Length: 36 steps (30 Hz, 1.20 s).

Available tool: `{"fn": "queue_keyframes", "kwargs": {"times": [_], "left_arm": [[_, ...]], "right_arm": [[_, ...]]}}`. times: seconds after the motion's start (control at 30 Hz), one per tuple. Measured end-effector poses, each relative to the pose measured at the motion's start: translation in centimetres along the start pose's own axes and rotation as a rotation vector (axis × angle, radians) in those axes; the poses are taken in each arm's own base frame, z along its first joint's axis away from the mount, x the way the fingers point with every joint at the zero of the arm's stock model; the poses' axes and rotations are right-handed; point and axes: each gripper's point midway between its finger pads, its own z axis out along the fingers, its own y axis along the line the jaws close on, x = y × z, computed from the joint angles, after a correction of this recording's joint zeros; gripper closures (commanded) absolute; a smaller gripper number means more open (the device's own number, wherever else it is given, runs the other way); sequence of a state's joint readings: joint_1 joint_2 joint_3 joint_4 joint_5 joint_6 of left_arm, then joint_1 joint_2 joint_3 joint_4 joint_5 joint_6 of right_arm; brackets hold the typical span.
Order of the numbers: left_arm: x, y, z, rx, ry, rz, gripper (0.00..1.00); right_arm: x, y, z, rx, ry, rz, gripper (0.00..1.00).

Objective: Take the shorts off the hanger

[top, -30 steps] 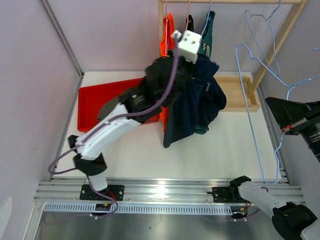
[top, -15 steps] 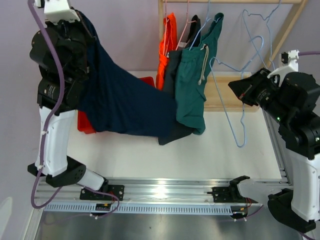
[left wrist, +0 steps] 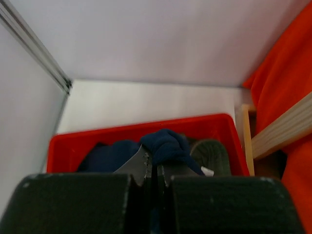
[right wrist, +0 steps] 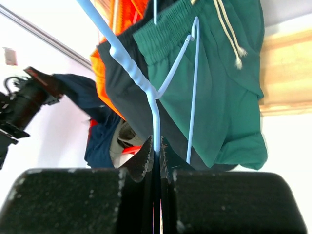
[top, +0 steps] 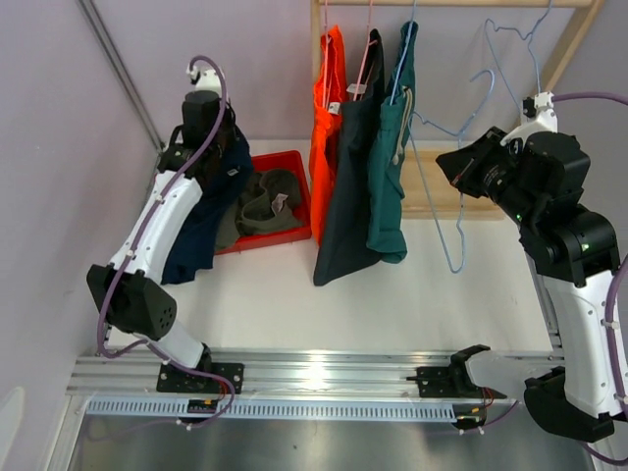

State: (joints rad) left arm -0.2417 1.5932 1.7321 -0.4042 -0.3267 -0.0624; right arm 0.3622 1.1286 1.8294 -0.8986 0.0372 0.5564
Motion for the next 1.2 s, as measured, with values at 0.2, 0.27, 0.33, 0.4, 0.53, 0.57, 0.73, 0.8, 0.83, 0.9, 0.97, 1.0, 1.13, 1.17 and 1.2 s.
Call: {"fn": "queue_keyframes", "kwargs": {"times": [0.2, 0.27, 0.33, 0.4, 0.53, 0.57, 0.73, 0.8, 0.83, 0.9, 0.97, 1.0, 1.13, 1.17, 1.2], "left_arm": [[7.6, -0.8, 1.2, 0.023, 0.113, -0.049, 0.57], [10.3, -0.9, 1.0, 0.024, 0.158, -0.071, 0.02], [12.7, -0.9, 0.8, 0.017, 0.205, -0.095, 0.01], [14.0, -1.1, 0.9, 0.019, 0.247, -0.104, 0.01], [14.1, -1.5, 0.4, 0.030, 0.291, -0.118, 0.01], [13.6, -1.5, 0.1, 0.033, 0.287, -0.123, 0.01], [10.8, -0.8, -3.7, 0.060, 0.250, -0.135, 0.01], [8.8, -0.1, -6.1, 0.073, 0.189, -0.147, 0.01], [7.9, 0.2, -7.4, 0.082, 0.151, -0.157, 0.01], [6.8, 0.9, -10.2, 0.107, 0.073, -0.175, 0.01], [6.7, 1.2, -12.1, 0.136, 0.007, -0.192, 0.01], [7.4, 1.3, -12.8, 0.148, -0.002, -0.193, 0.01], [8.7, 1.3, -13.4, 0.165, -0.005, -0.195, 0.01], [8.8, 1.1, -13.1, 0.171, -0.002, -0.196, 0.01], [9.2, 0.9, -12.8, 0.176, 0.006, -0.195, 0.01]], "right_arm": [[0.1, -0.2, 1.1, 0.005, 0.002, -0.014, 1.00], [-0.4, 0.1, 1.7, 0.001, -0.005, -0.021, 1.00], [-1.4, 0.5, 2.8, 0.001, -0.015, -0.037, 1.00], [-2.7, 0.9, 4.2, -0.001, -0.035, -0.056, 1.00], [-5.9, -0.4, 7.2, 0.034, -0.082, -0.076, 1.00], [-6.7, -1.1, 7.9, 0.051, -0.091, -0.075, 1.00], [-9.7, -4.8, 11.5, 0.131, -0.132, -0.065, 1.00], [-10.5, -5.9, 13.1, 0.148, -0.138, -0.064, 1.00], [-10.9, -6.2, 13.9, 0.153, -0.145, -0.065, 1.00], [-11.6, -7.0, 15.5, 0.161, -0.154, -0.065, 1.00], [-11.9, -7.7, 16.4, 0.171, -0.158, -0.063, 1.00], [-11.9, -8.1, 17.0, 0.176, -0.159, -0.061, 1.00], [-12.1, -9.2, 18.8, 0.189, -0.172, -0.056, 1.00], [-12.3, -9.5, 19.3, 0.192, -0.178, -0.056, 1.00], [-12.4, -9.7, 19.8, 0.193, -0.184, -0.056, 1.00]]}}
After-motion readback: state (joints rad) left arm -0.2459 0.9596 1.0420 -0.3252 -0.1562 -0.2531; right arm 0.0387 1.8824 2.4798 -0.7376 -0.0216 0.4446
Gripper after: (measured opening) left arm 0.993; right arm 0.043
